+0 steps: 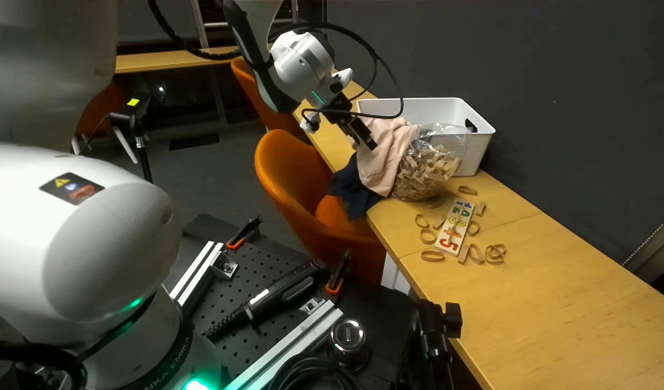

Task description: Put the peach and blue shirts in the basket

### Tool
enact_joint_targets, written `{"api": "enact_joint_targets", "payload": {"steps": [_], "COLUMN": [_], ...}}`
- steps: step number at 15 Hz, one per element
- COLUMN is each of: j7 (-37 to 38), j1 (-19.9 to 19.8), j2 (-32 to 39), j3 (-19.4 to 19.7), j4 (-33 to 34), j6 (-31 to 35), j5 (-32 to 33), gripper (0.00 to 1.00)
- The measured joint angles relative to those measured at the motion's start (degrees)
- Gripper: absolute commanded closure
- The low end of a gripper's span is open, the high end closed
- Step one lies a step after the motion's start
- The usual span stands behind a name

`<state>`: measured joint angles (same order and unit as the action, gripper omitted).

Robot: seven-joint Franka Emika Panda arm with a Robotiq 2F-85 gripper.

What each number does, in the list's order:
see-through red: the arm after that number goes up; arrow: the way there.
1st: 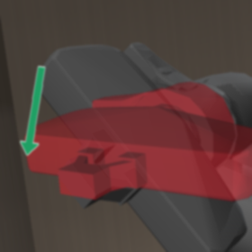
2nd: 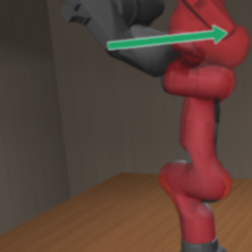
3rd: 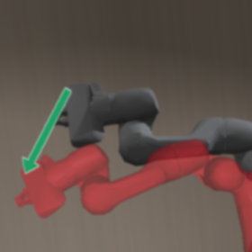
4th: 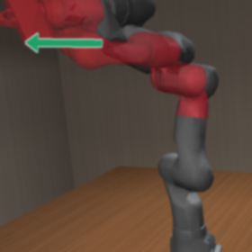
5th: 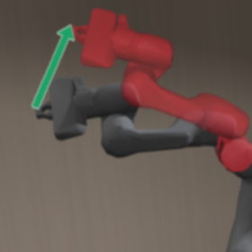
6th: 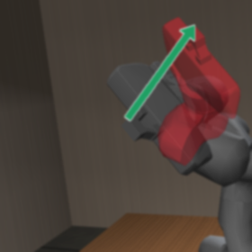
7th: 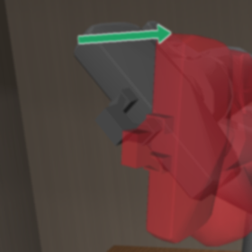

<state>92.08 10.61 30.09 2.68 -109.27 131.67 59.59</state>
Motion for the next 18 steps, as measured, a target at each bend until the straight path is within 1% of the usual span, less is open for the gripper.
{"api": "enact_joint_targets", "payload": {"steps": [1, 3, 5, 8, 9, 11, 13, 15, 18], "j7": [-0.11, -0.19, -0.25, -0.28, -0.28, -0.29, -0.35, -0.36, -0.44], "j1": [0.06, 0.2, 0.36, 0.35, 0.3, 0.27, 0.4, 0.79, 1.45], "j2": [0.11, 0.3, 0.42, 0.59, 0.64, 0.75, 0.79, 0.68, -0.34], "j3": [-0.09, -0.26, -0.34, -0.38, -0.38, -0.37, -0.38, -0.41, -0.46], "j4": [0.16, 0.47, 0.73, 0.91, 0.92, 1.01, 1.22, 1.62, 2.43], "j6": [0.04, 0.18, 0.32, 0.94, 1.19, 1.34, 1.34, 1.27, 0.12], "j5": [0.0, 0.0, 0.0, 0.06, 0.09, 0.13, 0.13, 0.13, 0.07], "gripper": [0.42, 0.58, 0.71, 0.95, 0.99, 1.0, 0.98, 0.98, 0.98]}}
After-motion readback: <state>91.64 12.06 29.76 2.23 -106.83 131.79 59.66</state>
